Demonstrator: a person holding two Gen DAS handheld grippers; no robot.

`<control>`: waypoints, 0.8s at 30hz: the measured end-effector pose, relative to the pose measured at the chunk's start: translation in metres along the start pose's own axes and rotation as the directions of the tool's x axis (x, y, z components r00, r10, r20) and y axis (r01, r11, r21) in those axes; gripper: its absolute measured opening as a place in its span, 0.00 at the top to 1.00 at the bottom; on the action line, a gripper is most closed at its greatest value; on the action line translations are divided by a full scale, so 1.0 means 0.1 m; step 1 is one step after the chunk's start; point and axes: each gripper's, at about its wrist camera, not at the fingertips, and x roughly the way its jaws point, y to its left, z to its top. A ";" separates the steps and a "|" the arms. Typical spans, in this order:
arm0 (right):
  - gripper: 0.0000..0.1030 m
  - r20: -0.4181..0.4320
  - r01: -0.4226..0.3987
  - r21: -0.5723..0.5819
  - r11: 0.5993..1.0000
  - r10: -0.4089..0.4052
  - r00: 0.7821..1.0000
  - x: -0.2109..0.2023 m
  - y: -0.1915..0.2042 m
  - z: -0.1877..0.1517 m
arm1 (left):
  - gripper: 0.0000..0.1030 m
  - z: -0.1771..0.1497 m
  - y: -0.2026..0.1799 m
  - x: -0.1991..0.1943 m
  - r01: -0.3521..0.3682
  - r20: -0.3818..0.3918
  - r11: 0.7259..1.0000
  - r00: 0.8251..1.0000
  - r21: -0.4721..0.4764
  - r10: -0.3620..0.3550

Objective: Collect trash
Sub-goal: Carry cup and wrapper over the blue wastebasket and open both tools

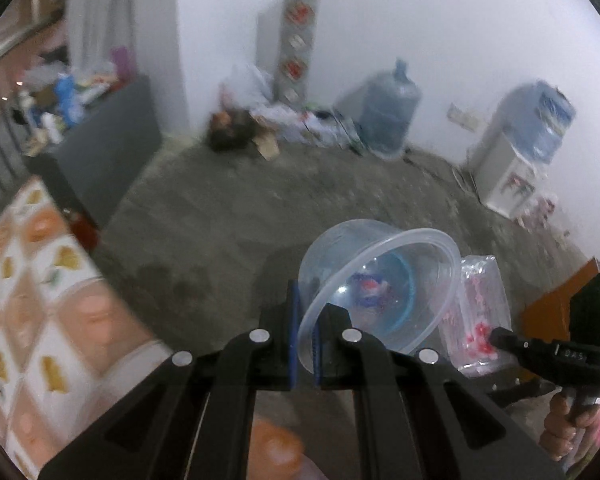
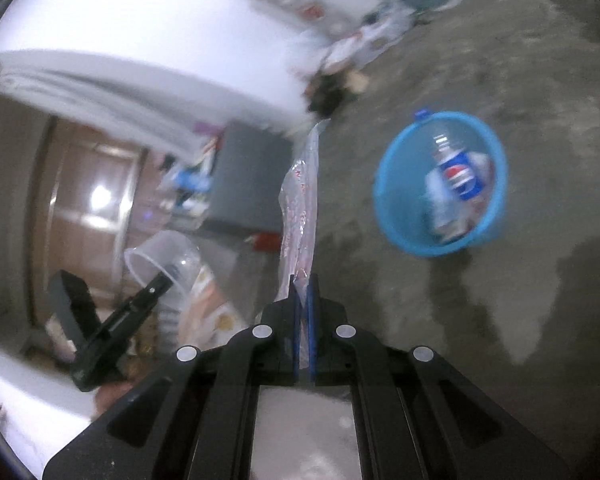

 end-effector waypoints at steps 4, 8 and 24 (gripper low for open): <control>0.98 0.009 0.060 0.046 0.997 -0.061 0.998 0.08 -0.25 0.03 | 0.94 0.11 -0.18 0.56 0.030 -0.121 1.000 0.992 0.000 -0.030; 0.98 -0.006 0.107 0.074 0.991 -0.107 0.994 0.18 -0.45 0.09 | 0.95 0.22 -0.36 1.14 0.034 -0.214 0.999 0.976 0.012 -0.031; 0.46 -0.126 0.259 0.108 0.960 -0.245 0.961 1.33 -1.05 0.70 | 0.41 0.46 -0.59 2.22 -0.028 -0.302 0.997 0.952 0.065 0.046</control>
